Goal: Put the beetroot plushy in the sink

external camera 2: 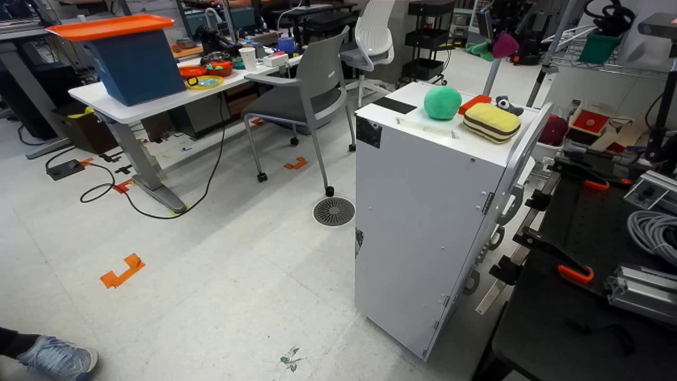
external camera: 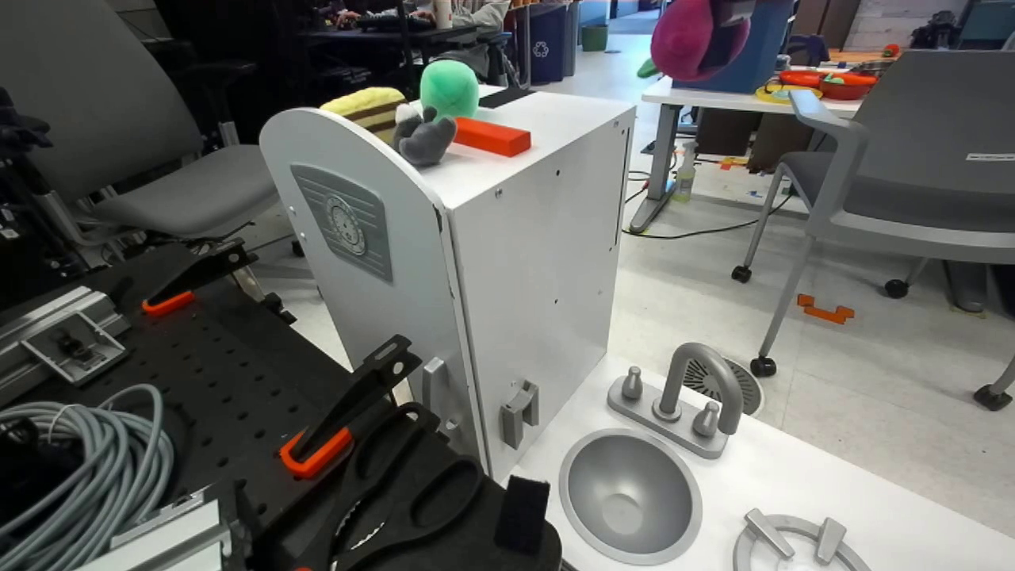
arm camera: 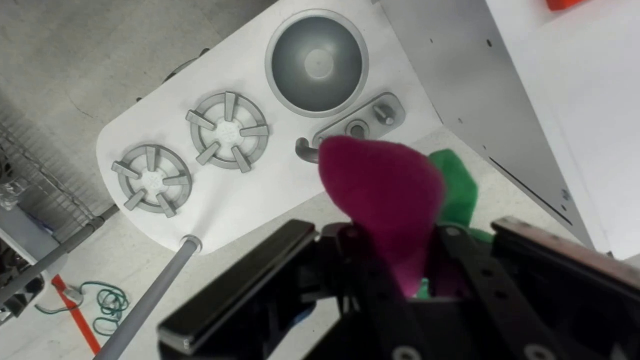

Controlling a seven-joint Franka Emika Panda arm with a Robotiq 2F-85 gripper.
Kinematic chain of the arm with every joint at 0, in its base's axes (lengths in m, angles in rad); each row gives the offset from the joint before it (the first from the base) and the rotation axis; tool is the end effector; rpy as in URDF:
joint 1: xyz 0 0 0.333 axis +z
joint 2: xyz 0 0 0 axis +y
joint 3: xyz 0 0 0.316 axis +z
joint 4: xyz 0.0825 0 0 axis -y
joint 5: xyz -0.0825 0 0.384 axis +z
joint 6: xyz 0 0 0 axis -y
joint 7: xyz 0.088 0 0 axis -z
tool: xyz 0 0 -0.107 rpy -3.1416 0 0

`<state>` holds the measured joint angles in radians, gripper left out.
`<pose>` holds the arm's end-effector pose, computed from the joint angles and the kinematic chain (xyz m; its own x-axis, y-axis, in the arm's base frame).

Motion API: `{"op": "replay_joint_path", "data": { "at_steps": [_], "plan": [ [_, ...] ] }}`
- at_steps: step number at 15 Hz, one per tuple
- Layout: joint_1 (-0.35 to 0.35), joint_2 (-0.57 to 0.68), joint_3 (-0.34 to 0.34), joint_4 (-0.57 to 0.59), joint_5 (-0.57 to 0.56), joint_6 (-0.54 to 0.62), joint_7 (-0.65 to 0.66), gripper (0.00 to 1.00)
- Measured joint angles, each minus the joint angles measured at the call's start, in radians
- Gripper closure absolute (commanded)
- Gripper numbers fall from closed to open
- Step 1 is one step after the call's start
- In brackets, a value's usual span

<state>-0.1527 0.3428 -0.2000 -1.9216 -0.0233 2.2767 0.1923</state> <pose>0.5850 -0.2094 0.3189 0.8690 -0.4938 0.0333 -0.4948 -0.8653 0.0798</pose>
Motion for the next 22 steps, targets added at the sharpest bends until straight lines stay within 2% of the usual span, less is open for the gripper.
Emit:
{"op": "replay_joint_path", "data": {
  "at_steps": [5, 11, 22],
  "plan": [
    [-0.006, 0.000, 0.014, -0.020, 0.094, 0.046, -0.092, 0.95],
    [-0.020, -0.003, 0.016, -0.041, 0.095, 0.046, -0.225, 0.95],
    [-0.126, -0.036, 0.015, -0.044, 0.098, 0.046, -0.339, 0.95]
  ]
}}
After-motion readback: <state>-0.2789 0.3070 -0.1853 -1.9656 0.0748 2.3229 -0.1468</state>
